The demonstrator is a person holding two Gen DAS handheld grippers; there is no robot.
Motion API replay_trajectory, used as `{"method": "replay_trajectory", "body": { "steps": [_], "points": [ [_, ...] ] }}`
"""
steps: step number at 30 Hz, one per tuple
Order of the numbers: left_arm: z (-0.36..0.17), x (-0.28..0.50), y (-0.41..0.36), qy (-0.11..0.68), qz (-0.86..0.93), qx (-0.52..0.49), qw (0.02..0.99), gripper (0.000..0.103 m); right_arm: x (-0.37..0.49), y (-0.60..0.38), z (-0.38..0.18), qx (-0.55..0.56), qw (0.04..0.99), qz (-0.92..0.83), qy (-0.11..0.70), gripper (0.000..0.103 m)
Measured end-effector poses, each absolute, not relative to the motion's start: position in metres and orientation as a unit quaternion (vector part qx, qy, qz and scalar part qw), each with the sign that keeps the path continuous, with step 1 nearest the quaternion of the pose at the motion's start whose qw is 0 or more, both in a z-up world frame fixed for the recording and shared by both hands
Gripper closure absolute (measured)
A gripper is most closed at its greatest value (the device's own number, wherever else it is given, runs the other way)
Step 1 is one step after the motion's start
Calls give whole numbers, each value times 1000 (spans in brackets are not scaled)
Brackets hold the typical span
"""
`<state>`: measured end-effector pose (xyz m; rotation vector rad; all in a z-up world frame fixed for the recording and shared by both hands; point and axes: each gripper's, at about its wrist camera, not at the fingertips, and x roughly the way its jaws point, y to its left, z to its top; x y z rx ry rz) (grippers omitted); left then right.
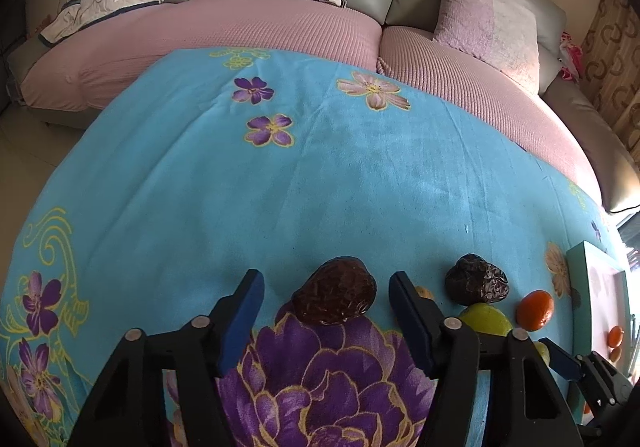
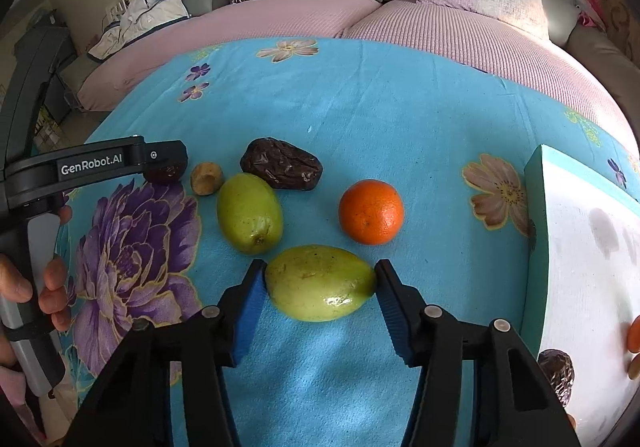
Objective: Organize fruits
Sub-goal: 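Grasp the large green fruit with the right gripper while the left gripper grasps a dried date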
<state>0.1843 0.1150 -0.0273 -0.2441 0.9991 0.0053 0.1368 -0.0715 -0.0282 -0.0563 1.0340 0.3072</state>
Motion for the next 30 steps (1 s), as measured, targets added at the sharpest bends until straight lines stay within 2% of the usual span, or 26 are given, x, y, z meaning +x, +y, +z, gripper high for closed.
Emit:
{"method": "replay_trajectory", "body": {
  "steps": [1, 4, 11, 13, 30],
  "points": [
    [-29, 185, 115, 480, 1, -119, 869, 46, 136, -70, -28, -34, 858, 147, 492, 47],
    [-31, 186, 115, 489, -2, -127, 863, 49, 134, -67, -27, -39, 857, 150, 491, 47],
    [-35, 187, 115, 492, -6, -143, 859, 50, 135, -67, -27, -37, 857, 150, 492, 47],
    [-36, 188, 116, 490, -5, -146, 859, 55, 134, -67, -27, -37, 857, 151, 492, 47],
    [-7, 177, 123, 459, -7, -165, 873, 55, 129, -68, -20, -26, 859, 158, 486, 47]
  ]
}}
